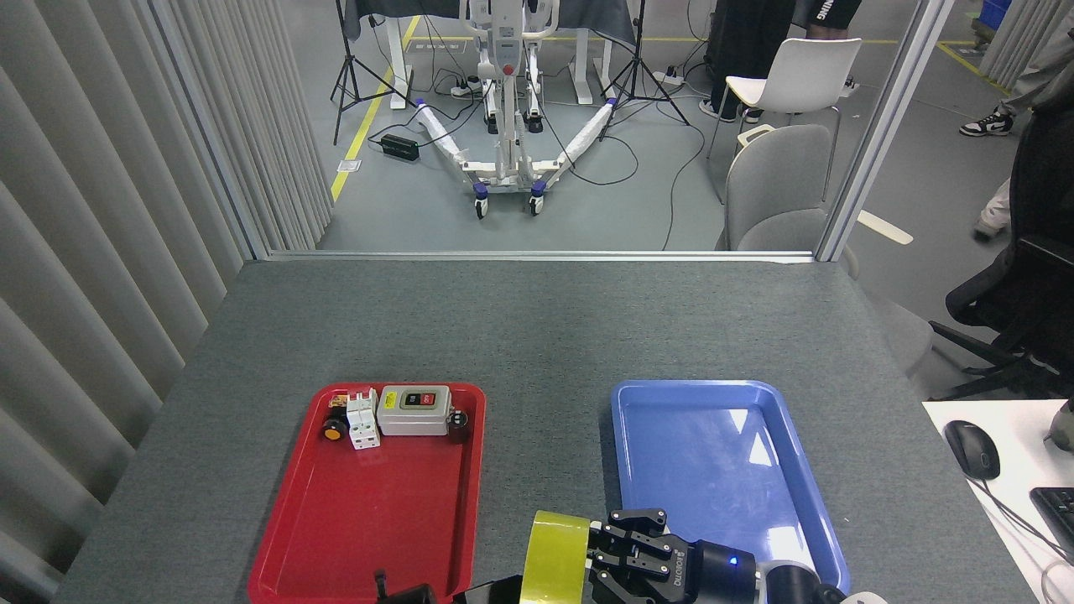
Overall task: Place and move tape with both arms
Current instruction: 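Bring the right gripper to the tape and grasp it from the left gripper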
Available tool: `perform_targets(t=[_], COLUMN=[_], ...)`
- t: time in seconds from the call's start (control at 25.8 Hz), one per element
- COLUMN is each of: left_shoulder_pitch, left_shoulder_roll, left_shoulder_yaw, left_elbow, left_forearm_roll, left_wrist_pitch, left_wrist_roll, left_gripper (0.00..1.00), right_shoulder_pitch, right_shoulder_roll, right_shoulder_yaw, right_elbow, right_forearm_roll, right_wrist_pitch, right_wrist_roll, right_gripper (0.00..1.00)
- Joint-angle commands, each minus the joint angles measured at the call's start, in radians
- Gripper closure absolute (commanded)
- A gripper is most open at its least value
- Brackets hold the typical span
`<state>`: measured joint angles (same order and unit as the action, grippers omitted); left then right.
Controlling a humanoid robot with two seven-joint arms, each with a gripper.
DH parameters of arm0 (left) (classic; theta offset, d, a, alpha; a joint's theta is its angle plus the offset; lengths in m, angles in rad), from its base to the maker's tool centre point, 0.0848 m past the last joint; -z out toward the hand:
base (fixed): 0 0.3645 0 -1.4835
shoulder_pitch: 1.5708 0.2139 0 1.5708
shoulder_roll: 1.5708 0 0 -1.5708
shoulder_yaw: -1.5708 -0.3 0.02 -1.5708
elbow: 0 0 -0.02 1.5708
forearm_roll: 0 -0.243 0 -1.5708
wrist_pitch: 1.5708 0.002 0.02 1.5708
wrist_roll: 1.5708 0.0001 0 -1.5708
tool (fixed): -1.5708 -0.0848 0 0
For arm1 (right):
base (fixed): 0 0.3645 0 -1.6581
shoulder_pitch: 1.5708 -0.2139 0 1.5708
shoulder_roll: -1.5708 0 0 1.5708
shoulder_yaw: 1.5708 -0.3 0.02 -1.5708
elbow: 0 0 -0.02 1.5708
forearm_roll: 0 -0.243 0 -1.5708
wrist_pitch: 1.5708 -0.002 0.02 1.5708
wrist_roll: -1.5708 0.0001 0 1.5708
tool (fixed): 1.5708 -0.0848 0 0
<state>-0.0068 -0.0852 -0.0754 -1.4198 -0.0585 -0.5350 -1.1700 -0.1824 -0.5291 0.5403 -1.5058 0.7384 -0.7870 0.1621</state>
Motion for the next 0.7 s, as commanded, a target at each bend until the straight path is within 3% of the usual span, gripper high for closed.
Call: perform_targets(t=[0.0,0.12,0.23,0.35,0.66], left_shoulder_pitch=[-0.001,-0.001,-0.001,-0.001,-0.001], left_shoulder_roll=[-0.004,-0.005,-0.005,-0.005,-0.007], left_shoulder_yaw=[0.011,0.043,0.048,0.052,0.095], left_elbow=[0.021,0.021,0.012,0.012,0.010], left_forearm_roll=[-0.147,-0.205,-0.205,-0.204,-0.210], left_wrist_pitch=[-0.117,-0.191,-0.197,-0.192,-0.177], left_wrist_roll=[0.010,0.036,0.043,0.047,0.099], left_gripper=[0.58,0.27,0.21,0.04,0.02], right_shoulder_pitch=[0.000,0.001,0.001,0.000,0.001], right_shoulder_roll=[-0.002,-0.002,0.001,0.003,0.007], right_shoulder_yaw=[0.000,0.000,0.000,0.000,0.000], right_elbow=[-0.001,-0.001,-0.001,0.004,0.006], right_forearm_roll=[-0.001,-0.001,-0.001,-0.001,-0.001], right_wrist_pitch=[0.002,0.002,0.002,0.002,0.002], right_wrist_roll=[-0.006,-0.007,-0.007,-0.007,-0.006], right_gripper=[0.75,0.75,0.75,0.75,0.75])
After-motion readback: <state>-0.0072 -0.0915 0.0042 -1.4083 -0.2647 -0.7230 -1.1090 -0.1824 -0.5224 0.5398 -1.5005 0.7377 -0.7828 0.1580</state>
